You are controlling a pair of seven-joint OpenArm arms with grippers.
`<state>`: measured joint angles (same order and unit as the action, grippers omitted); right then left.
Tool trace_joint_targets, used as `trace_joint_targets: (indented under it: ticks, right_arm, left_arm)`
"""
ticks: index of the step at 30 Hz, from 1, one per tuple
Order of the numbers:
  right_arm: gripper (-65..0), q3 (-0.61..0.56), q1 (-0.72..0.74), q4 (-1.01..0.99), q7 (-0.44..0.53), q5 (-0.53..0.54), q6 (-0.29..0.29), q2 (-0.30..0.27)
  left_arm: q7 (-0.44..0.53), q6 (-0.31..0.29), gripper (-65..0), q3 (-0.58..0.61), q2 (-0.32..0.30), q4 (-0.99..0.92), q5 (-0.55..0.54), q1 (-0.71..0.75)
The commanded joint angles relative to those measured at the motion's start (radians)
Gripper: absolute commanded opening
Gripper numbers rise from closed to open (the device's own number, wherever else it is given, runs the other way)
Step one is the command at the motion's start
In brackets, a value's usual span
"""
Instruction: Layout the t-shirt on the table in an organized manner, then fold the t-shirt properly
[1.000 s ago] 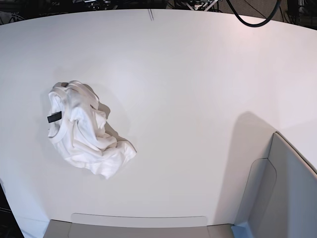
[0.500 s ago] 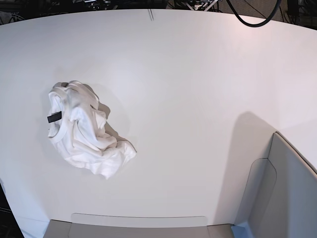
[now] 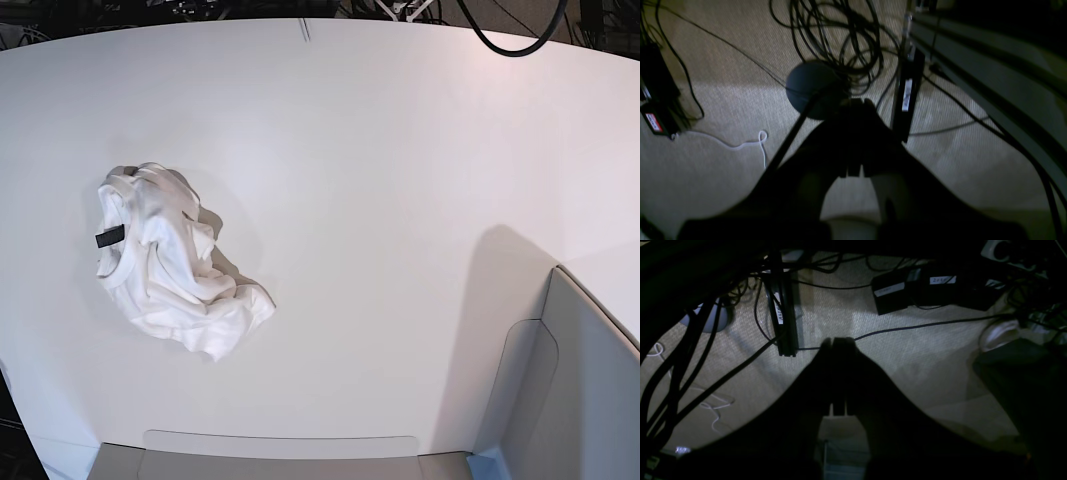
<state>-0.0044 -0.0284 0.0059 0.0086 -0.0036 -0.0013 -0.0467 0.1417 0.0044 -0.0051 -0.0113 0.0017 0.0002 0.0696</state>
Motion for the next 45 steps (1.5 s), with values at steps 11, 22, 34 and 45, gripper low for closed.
trace_joint_targets:
  ticks: [11, 22, 34, 45]
  right_arm:
    - [-65.0, -0.001, -0.032, -0.001, 0.006, -0.002, 0.001, -0.035]
    - [-65.0, 0.004, -0.051, -0.001, 0.004, -0.002, 0.002, -0.058]
    - [-65.0, -0.003, -0.092, 0.003, 0.011, -0.002, 0.004, -0.080]
    - [-65.0, -0.004, -0.204, -0.004, 0.288, -0.003, 0.004, -0.101]
  left_arm:
    - [0.106, 0.006, -64.8, -0.002, -0.008, -0.002, 0.001, 0.054]
    - [0.106, 0.006, -64.7, -0.002, -0.025, -0.002, -0.001, 0.058]
    - [0.146, 0.003, -64.6, -0.003, -0.051, -0.002, -0.001, 0.105]
    - [0.390, -0.002, -64.6, -0.201, -0.079, -0.002, 0.001, 0.209]
